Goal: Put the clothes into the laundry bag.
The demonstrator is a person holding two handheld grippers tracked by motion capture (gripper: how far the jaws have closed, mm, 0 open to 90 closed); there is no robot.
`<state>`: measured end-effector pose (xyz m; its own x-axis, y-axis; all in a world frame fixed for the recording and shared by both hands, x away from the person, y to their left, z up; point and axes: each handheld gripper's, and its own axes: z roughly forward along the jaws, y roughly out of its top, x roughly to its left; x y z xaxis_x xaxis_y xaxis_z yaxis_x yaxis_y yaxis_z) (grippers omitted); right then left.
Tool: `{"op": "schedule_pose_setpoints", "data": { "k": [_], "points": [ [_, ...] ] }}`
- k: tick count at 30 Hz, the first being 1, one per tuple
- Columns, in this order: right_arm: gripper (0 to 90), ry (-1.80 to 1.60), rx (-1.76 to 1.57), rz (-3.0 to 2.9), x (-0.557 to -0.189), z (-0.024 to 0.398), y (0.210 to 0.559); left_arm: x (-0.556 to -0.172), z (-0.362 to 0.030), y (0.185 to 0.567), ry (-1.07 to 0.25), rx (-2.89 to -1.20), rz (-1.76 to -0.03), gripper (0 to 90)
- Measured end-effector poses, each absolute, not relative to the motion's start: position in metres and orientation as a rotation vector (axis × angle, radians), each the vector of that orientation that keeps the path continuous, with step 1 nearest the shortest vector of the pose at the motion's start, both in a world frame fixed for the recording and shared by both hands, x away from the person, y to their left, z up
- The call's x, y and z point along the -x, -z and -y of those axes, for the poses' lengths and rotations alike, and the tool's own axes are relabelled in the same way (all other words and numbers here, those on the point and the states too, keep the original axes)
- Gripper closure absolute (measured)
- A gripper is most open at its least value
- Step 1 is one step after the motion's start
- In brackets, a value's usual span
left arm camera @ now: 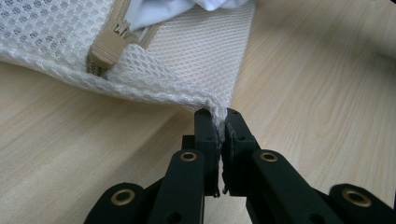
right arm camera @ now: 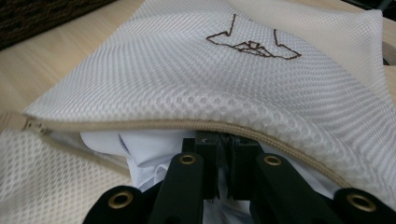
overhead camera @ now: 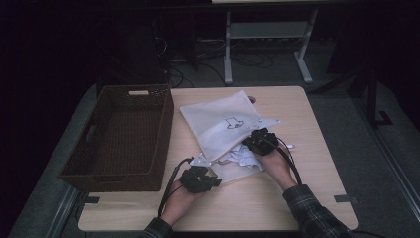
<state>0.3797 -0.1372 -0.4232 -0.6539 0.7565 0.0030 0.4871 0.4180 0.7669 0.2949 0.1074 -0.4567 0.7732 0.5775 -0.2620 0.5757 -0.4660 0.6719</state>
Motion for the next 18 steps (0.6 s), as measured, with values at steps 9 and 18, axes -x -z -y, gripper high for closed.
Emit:
{"op": "schedule_pose_setpoints", "data": {
  "k": [9, 18],
  "points": [
    [84.6, -1.112, -1.106, -2.304, -0.396, 0.128, 0.426, -0.294, -0.106, 0.457, 0.007, -2.181, -0.853, 86.8],
    [81.9, -1.106, -1.107, -2.305, -0.408, 0.120, 0.432, -0.294, -0.106, 0.458, 0.006, -2.176, -0.854, 86.5]
  ]
}}
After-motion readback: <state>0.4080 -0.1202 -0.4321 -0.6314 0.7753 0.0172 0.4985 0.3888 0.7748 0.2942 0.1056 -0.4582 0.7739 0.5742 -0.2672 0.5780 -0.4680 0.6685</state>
